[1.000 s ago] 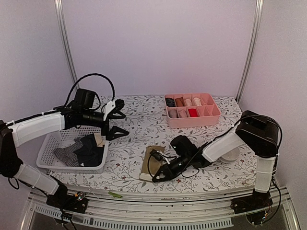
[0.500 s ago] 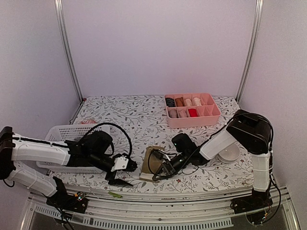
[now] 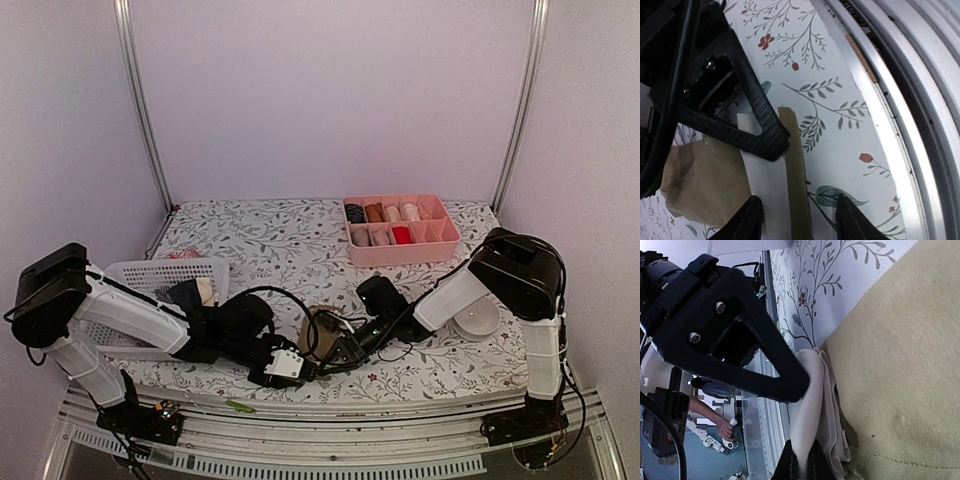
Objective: Roll the underwear
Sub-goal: Roll the underwear at the center of the board.
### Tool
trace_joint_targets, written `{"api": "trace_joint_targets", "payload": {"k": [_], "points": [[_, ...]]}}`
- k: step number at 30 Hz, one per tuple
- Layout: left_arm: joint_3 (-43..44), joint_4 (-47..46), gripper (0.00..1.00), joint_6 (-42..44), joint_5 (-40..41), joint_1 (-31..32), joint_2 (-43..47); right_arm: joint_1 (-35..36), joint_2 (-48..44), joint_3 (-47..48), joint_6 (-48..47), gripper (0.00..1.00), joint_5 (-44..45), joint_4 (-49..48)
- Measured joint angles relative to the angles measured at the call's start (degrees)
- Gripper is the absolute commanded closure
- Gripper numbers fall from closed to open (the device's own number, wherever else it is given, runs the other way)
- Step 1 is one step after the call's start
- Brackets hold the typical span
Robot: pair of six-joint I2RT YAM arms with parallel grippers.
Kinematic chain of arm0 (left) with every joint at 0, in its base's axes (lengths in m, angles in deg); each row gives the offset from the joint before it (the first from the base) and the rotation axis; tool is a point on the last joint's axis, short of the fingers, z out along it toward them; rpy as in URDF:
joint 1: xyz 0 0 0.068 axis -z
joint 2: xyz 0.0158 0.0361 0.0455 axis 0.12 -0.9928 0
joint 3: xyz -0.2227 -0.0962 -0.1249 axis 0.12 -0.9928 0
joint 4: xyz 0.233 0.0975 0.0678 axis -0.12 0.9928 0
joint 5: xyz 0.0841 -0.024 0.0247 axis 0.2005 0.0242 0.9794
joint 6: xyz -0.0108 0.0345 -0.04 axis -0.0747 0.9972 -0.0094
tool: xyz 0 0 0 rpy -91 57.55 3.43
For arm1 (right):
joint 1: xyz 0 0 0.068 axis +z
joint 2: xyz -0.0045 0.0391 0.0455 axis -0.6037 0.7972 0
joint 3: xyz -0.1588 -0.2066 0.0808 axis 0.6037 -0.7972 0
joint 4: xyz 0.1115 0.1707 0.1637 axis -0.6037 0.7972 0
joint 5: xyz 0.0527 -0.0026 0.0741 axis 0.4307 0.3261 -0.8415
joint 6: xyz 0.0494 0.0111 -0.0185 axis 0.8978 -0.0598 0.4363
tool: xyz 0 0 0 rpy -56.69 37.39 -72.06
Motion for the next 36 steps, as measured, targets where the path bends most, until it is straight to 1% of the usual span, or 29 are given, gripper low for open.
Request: {"api": "trace_joint_targets", "payload": {"k": [1, 5, 7, 8, 10, 12, 14, 17, 22, 26, 29, 31, 36], "points": [[0.5, -0.52, 0.55, -0.02, 1.07, 0.0, -1.07, 0.0, 0.0, 0.02, -0.02, 1.0, -0.02, 0.04], [1.6, -2.23, 0.74, 0.31, 4.07, 0.24, -3.3, -0.24, 0.02, 0.04, -0.09, 1.0, -0.04, 0.15], [1.73, -2.01, 0.79, 1.29, 5.01, 0.39, -3.52, -0.37, 0.02, 0.09, -0.22, 1.0, -0.02, 0.31], [1.86, -1.53, 0.82, 1.51, 5.11, 0.44, -3.52, -0.48, 0.0, 0.09, -0.31, 0.9, 0.07, 0.46], [2.58, 0.31, 0.88, 2.01, 4.57, 0.48, -3.52, -0.57, -0.31, 0.09, -0.85, 0.76, 0.55, 0.92], [4.13, 3.5, 0.93, 2.16, 3.37, 0.39, -3.52, -0.63, -1.03, 0.09, -1.73, 0.66, 2.49, 2.34], [5.84, 6.86, 0.94, 1.66, 2.14, 0.28, -3.54, -1.14, -2.67, -0.28, -3.15, 0.61, 4.11, 3.65], [10.84, 13.75, 0.96, -0.11, -1.84, -0.59, -4.96, -2.25, -8.2, -2.62, -5.03, 0.58, 10.84, 6.19], [19.87, 24.87, 0.97, -2.34, -10.69, -3.72, -10.34, -3.32, -19.5, -9.84, -7.87, 0.56, 21.2, 8.39], [28.13, 35.95, 0.97, -2.03, -18.43, -7.8, -17.59, -2.62, -27.45, -15.08, -9.66, 0.49, 27.04, 9.57], [33.22, 42.32, 0.97, -0.76, -23.67, -10.25, -23.41, -0.02, -32.5, -17.42, -11.96, 0.47, 32.2, 10.36], [35.82, 45.9, 0.97, 0.07, -27.02, -11.43, -26.14, 2.8, -34.05, -17.46, -13.99, 0.47, 35.41, 10.71], [40.26, 52.78, 0.97, 1.95, -32.3, -13.25, -30.77, 8.63, -32.44, -15.02, -19.78, 0.46, 40.94, 11.69]]}}
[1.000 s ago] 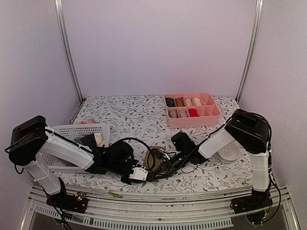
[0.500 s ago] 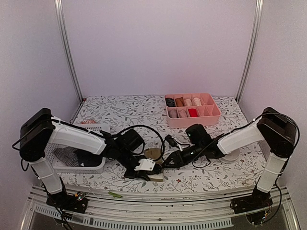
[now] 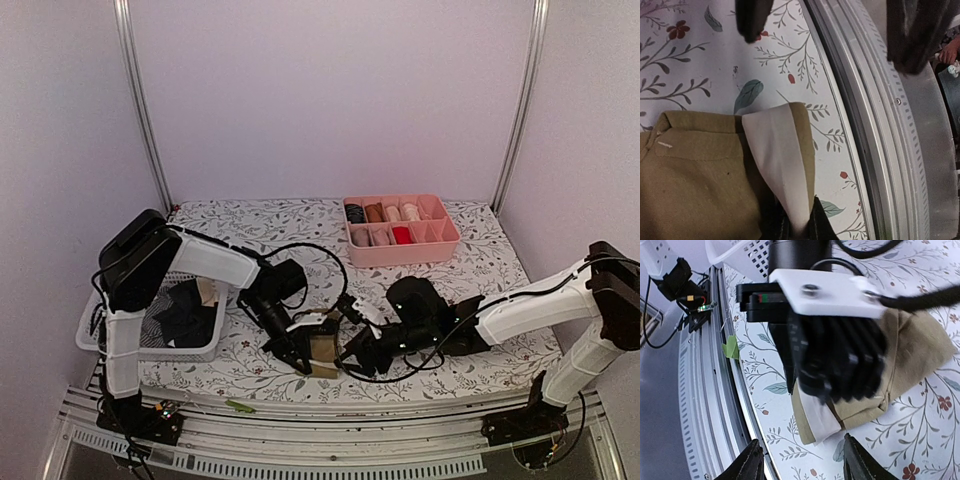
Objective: Roll the underwear
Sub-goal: Roll the underwear at the center of the board.
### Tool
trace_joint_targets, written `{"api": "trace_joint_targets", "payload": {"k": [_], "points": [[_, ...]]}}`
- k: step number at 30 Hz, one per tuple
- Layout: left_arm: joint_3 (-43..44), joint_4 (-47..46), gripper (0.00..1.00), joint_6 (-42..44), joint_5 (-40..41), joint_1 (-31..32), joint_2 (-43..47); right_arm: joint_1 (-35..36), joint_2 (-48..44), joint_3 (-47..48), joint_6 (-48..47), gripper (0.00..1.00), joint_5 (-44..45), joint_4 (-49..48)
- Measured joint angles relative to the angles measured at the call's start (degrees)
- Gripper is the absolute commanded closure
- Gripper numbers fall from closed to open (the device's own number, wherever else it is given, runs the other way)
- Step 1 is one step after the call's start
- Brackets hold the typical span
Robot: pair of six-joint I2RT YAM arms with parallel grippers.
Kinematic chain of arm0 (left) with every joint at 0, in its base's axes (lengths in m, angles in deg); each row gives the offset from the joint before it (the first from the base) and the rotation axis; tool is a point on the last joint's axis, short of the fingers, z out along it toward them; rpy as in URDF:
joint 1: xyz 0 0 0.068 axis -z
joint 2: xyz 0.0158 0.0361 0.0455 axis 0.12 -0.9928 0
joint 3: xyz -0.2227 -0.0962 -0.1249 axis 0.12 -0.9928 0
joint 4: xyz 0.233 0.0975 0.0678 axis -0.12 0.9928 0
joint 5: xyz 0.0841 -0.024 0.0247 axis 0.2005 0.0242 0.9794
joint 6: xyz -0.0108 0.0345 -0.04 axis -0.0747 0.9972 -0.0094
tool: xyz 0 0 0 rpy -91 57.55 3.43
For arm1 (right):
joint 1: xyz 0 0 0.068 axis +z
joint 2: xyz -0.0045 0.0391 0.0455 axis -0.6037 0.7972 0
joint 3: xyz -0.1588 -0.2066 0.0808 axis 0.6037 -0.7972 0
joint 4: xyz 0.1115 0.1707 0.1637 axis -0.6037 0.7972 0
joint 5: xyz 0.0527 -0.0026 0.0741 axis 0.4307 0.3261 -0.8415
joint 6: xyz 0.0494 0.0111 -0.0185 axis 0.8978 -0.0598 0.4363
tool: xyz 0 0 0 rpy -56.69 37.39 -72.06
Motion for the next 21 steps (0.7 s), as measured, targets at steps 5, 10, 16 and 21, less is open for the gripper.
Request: {"api": "trace_joint_targets", "payload": {"k": [5, 10, 16, 21], "points": [[2.93, 5.07, 0.97, 2.12, -3.72, -0.94, -3.54, 3.19, 6.88, 6.14, -6.93, 0.45, 2.84, 0.2], [3.32, 8.39, 0.98, 2.93, -6.12, -1.09, -5.07, 4.04, 13.9, 10.73, -12.94, 0.47, 3.41, 0.83], [5.35, 11.98, 0.98, 3.21, -7.61, -1.44, -7.21, 4.59, 17.97, 12.37, -17.16, 0.55, 2.64, 1.9], [6.78, 13.97, 0.99, 3.28, -8.07, -1.79, -8.41, 5.62, 18.38, 12.5, -18.84, 0.92, 1.6, 1.92]]}}
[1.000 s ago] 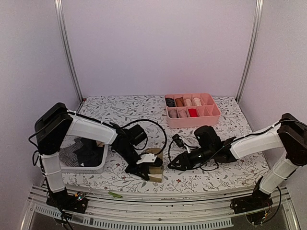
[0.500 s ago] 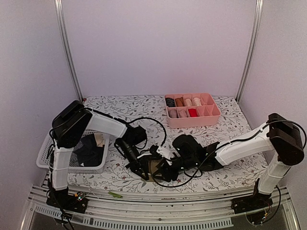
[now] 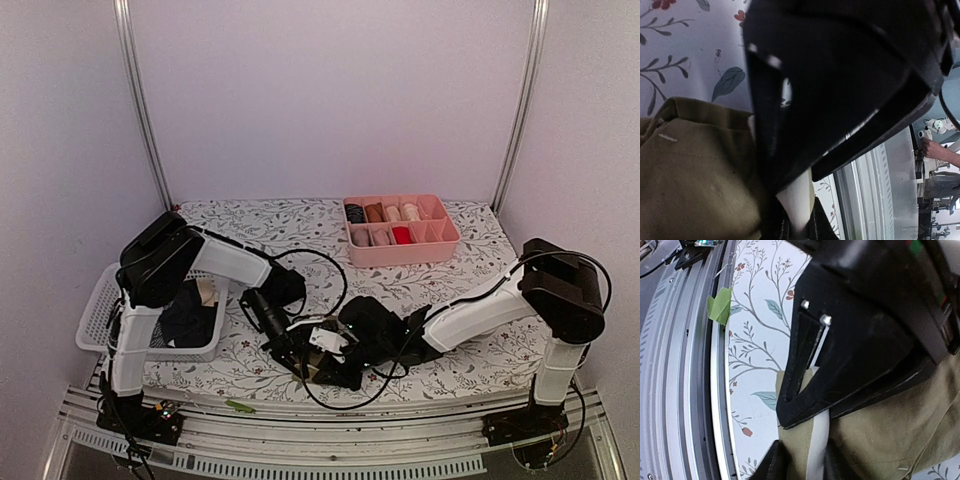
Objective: Roll the underwear
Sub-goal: Roll the underwear at the center of the board.
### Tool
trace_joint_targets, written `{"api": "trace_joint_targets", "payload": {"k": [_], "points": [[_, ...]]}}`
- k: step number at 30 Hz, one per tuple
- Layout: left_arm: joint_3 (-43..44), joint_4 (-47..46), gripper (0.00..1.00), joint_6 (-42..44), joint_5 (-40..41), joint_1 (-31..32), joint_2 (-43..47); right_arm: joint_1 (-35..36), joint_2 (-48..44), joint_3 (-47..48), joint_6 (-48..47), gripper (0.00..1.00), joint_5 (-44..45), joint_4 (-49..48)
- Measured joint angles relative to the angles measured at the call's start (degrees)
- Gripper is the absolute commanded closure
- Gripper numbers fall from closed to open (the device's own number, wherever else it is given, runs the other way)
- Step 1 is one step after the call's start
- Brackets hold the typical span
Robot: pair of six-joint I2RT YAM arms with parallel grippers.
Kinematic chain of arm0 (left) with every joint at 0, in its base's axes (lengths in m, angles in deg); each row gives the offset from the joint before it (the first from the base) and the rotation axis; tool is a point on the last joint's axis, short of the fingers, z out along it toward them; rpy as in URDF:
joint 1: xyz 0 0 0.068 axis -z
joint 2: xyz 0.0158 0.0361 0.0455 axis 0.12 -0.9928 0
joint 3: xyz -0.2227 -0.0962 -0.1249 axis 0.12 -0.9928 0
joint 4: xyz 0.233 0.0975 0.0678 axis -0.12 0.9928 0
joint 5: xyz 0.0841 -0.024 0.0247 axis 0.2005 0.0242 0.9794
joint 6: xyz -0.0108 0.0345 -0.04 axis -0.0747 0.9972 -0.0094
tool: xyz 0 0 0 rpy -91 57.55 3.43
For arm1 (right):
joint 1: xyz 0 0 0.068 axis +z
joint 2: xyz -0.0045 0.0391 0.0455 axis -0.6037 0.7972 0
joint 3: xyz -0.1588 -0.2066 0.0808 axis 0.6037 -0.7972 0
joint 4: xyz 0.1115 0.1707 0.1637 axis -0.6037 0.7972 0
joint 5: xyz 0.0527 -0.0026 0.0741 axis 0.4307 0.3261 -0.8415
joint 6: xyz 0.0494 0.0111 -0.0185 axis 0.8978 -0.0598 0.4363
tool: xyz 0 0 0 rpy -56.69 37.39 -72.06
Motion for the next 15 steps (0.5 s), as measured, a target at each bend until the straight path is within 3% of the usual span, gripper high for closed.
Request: {"api": "trace_joint_targets", "payload": {"k": [1, 10, 15], "points": [[0.13, 0.2, 0.99, 0.04, -0.04, -0.11, -0.13, 0.24, 0.26, 0.07, -0.13, 1.0, -0.17, 0.02], [-0.66, 0.31, 0.47, -1.03, 2.27, -2.32, 3.5, 0.39, 2.29, 3.45, 1.95, 1.0, -2.47, 2.19], [-3.41, -8.13, 0.4, -4.59, 5.42, -9.84, 15.28, -0.76, 3.23, 4.09, 8.26, 1.0, -7.78, 2.8]]}}
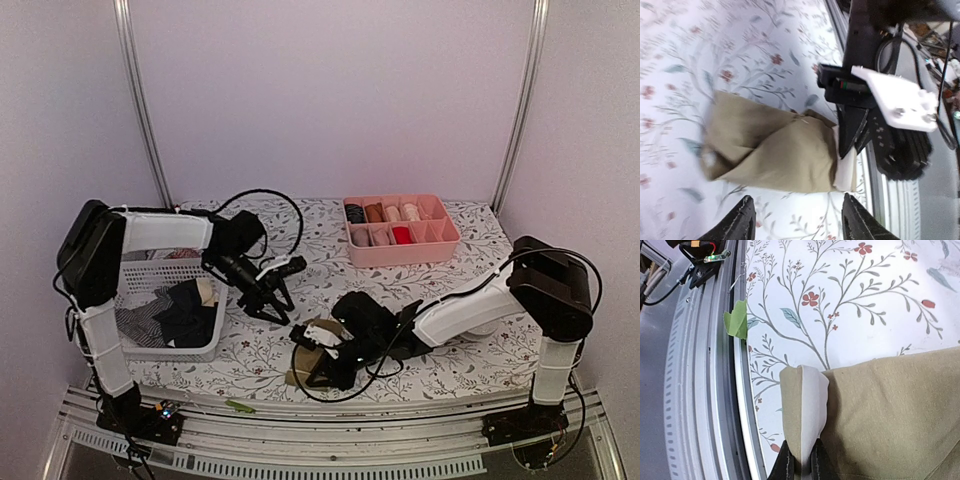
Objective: Roll the underwear
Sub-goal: Roll the underwear at the center of the board.
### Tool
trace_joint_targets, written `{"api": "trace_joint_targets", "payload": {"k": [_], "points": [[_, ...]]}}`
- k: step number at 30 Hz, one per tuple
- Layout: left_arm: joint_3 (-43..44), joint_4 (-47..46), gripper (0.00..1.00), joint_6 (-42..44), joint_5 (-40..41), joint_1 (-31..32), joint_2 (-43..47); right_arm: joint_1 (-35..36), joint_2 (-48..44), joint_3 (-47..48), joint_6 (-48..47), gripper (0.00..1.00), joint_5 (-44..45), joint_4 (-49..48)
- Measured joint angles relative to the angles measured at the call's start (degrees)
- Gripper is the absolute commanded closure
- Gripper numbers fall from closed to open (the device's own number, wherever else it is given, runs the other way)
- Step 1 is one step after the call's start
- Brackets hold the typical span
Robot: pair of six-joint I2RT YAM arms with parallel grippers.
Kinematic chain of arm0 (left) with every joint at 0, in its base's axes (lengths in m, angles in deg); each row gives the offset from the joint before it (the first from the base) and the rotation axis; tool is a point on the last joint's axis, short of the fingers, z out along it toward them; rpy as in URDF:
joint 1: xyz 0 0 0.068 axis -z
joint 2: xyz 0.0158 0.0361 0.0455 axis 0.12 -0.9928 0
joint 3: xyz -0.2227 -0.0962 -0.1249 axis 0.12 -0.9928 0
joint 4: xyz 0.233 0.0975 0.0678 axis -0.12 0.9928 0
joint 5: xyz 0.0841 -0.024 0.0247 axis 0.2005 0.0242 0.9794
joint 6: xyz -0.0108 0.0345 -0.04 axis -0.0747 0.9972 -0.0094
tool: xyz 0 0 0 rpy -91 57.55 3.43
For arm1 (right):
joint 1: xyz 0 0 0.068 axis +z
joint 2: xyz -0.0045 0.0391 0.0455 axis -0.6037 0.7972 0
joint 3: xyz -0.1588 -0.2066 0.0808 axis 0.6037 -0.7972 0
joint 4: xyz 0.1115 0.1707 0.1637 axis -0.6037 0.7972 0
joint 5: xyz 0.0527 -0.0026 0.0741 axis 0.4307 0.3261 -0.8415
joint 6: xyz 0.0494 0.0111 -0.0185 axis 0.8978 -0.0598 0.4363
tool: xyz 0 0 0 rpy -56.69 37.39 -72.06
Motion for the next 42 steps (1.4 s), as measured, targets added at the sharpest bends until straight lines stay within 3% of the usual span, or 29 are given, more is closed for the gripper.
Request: {"api": "trace_joint_targets", "payload": {"k": [5, 9, 12, 18, 25, 35, 42], "points": [[-6.21, -11.76, 0.39, -4.59, 2.34, -7.28, 15.21, -2.56, 1.11, 0.33, 6.71, 1.0, -6.47, -0.07], [-17.0, -22.34, 0.38, -5.88, 5.53, -7.21, 26.8, -5.14, 3.34, 0.85, 11.69, 1.0, -13.64, -0.96], [-26.73, -27.23, 0.38, -4.96, 10.03, -4.13, 34.8, -7.28, 5.73, 1.64, 14.88, 1.0, -19.15, -2.27], [-42.01, -33.77, 0.38, -0.94, 19.82, 10.36, 44.76, -9.46, 8.26, 1.29, 18.75, 1.0, -26.51, -5.95], [-42.42, -39.43, 0.42, -0.96, 27.41, 22.05, 36.83, -10.86, 10.45, 1.55, 20.37, 1.0, -31.01, -8.55], [-39.15, -45.79, 0.44, -1.77, 33.55, 26.82, 28.3, -11.13, 10.95, 2.01, 21.24, 1.0, -32.13, -8.55], [-37.73, -47.69, 0.66, -0.85, 36.72, 27.17, 22.6, -11.15, 11.23, 2.54, 21.66, 1.0, -32.59, -7.89]]}}
